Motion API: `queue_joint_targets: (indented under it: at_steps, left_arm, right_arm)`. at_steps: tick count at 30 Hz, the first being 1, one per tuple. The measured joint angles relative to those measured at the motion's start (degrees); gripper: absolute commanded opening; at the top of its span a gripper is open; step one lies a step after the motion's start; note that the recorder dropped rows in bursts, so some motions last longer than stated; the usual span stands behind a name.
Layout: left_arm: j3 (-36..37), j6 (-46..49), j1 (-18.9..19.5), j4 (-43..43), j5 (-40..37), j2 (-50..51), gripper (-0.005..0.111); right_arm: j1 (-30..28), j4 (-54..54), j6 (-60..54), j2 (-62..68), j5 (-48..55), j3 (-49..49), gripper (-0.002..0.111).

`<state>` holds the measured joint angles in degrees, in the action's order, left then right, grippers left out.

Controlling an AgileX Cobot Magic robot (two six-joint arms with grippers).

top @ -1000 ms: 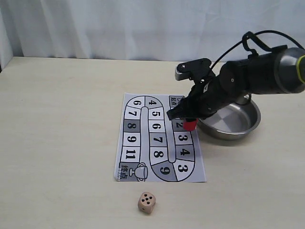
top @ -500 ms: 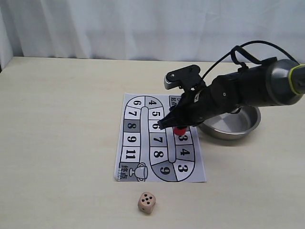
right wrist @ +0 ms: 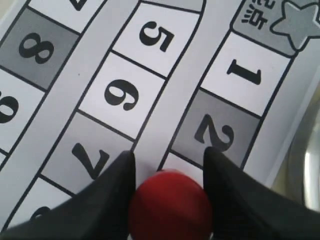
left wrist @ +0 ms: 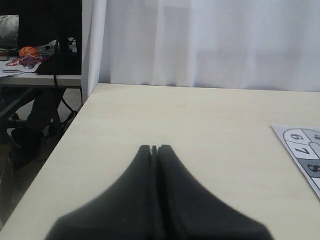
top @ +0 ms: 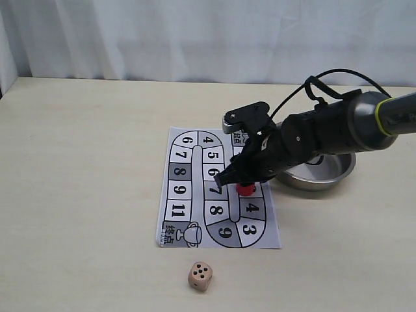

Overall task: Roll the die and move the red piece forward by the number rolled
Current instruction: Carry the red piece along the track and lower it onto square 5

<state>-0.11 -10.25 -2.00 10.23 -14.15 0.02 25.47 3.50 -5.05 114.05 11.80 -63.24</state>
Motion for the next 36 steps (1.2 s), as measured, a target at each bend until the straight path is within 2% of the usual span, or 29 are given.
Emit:
queue_joint_targets:
  at_steps: [10, 21, 36]
  left_arm:
    - [0.0, 0.0, 0.0, 0.0, 0.0, 0.0, 0.000]
    - [0.0, 0.0, 0.0, 0.0, 0.0, 0.0, 0.000]
    - [0.0, 0.0, 0.0, 0.0, 0.0, 0.0, 0.000]
  right_arm:
    - [0.0, 0.7, 0.0, -4.6, 3.4, 1.4, 0.004]
    - [0.0, 0.8, 0.0, -8.0, -5.5, 10.8, 0.004]
    - [0.0, 1.3, 0.0, -6.1, -7.3, 11.1, 0.004]
